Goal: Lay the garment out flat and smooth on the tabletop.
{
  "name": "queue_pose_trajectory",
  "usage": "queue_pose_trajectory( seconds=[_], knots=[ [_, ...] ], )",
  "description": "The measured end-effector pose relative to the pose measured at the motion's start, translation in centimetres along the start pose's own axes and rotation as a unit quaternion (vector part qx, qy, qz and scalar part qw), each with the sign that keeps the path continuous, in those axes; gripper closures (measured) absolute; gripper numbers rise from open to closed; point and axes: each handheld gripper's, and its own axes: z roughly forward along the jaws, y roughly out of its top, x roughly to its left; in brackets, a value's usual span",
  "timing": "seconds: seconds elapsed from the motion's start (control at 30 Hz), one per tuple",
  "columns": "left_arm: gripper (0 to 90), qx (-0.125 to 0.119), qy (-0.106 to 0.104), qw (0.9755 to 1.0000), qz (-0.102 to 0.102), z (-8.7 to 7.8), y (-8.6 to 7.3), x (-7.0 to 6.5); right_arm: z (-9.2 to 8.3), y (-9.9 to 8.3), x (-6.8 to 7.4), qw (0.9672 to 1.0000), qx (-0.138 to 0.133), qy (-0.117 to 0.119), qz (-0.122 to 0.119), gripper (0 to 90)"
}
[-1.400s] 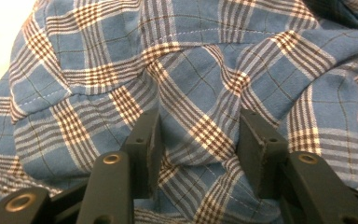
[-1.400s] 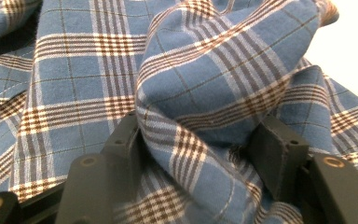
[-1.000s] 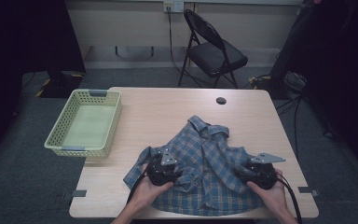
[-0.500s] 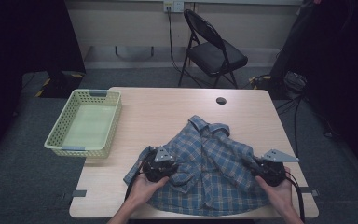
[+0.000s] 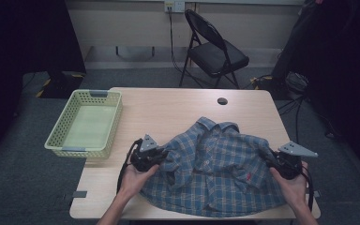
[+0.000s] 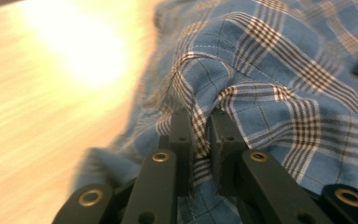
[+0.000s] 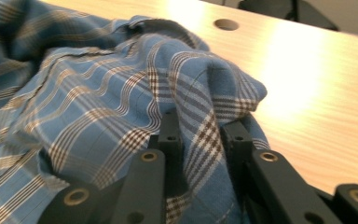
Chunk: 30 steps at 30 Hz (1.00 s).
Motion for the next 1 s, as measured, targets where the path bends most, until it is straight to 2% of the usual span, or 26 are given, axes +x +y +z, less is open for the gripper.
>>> queue_pose_trajectory(
  seconds=[0.03, 0.17, 0.2, 0.37, 0.4, 0.5, 0.53, 0.57, 0.6, 0.63, 0.67, 0.7, 0.73, 0.77, 0.8, 0.83, 0.87, 0.97, 1.0],
  knots=[
    [81.0, -0.004, 0.009, 0.9999, -0.006, -0.3, 0.1, 0.8, 0.0, 0.1, -0.3, 1.0000, -0.001, -0.003, 0.001, 74.4],
    [81.2, -0.007, 0.016, 0.9998, -0.013, -0.8, 0.3, 1.8, 0.0, 0.6, -1.2, 0.9999, -0.001, -0.016, 0.007, 74.3],
    [81.2, -0.008, 0.028, 0.9995, -0.011, -1.1, 0.7, 2.3, 0.1, 0.9, -1.8, 0.9997, -0.002, -0.022, 0.009, 74.1],
    [81.2, -0.011, 0.049, 0.9987, -0.012, -1.5, 1.4, 3.3, 0.2, 2.0, -2.9, 0.9991, -0.012, -0.036, 0.016, 73.9],
    [81.2, -0.022, 0.049, 0.9982, -0.025, -1.7, 1.7, 3.7, 0.3, 2.7, -3.3, 0.9987, -0.015, -0.045, 0.014, 74.0],
    [81.2, -0.015, 0.060, 0.9978, -0.021, -1.3, 1.8, 3.9, 0.4, 3.3, -3.8, 0.9981, -0.017, -0.059, 0.012, 73.9],
    [81.2, -0.010, 0.065, 0.9975, -0.024, -1.0, 1.7, 4.1, 0.7, 3.8, -4.5, 0.9969, -0.018, -0.076, 0.011, 73.6],
    [81.2, 0.000, 0.062, 0.9976, -0.033, -0.5, 1.5, 4.2, 0.7, 3.8, -4.5, 0.9969, -0.018, -0.076, 0.011, 73.6],
    [81.1, 0.008, 0.061, 0.9975, -0.033, 0.0, 1.1, 4.2, 1.2, 3.6, -5.2, 0.9959, -0.009, -0.088, 0.019, 72.9],
    [81.1, 0.018, 0.058, 0.9976, -0.034, 0.7, 0.7, 4.2, 1.2, 3.6, -5.2, 0.9959, -0.009, -0.088, 0.019, 72.9],
    [80.9, 0.031, 0.055, 0.9973, -0.037, 1.8, -0.1, 4.2, 2.4, 2.8, -5.6, 0.9953, 0.023, -0.094, 0.012, 71.9],
    [80.9, 0.031, 0.055, 0.9973, -0.037, 1.8, -0.1, 4.2, 2.4, 2.8, -5.6, 0.9953, 0.023, -0.094, 0.012, 71.9],
    [80.6, 0.036, 0.046, 0.9972, -0.046, 2.2, -0.5, 4.3, 3.6, 1.4, -5.9, 0.9951, 0.052, -0.081, 0.021, 70.7],
    [80.2, 0.046, 0.044, 0.9970, -0.045, 3.0, -1.1, 4.3, 4.2, 0.7, -5.9, 0.9945, 0.068, -0.076, 0.022, 69.7],
    [79.8, 0.051, 0.040, 0.9968, -0.047, 3.2, -1.4, 4.3, 4.6, 0.0, -5.8, 0.9938, 0.082, -0.071, 0.023, 68.2],
    [79.7, 0.051, 0.040, 0.9968, -0.047, 3.2, -1.4, 4.3, 4.6, 0.0, -5.8, 0.9938, 0.082, -0.071, 0.023, 68.2],
    [79.3, 0.060, 0.041, 0.9966, -0.040, 3.6, -1.8, 4.1, 5.3, -1.2, -5.4, 0.9924, 0.104, -0.063, 0.020, 64.7],
    [78.2, 0.069, 0.044, 0.9962, -0.030, 3.8, -2.0, 3.8, 5.7, -2.2, -5.1, 0.9916, 0.116, -0.053, 0.018, 62.3],
    [77.8, 0.078, 0.046, 0.9957, -0.018, 4.0, -2.1, 3.5, 5.9, -2.8, -4.9, 0.9911, 0.124, -0.043, 0.022, 59.5]
  ],
)
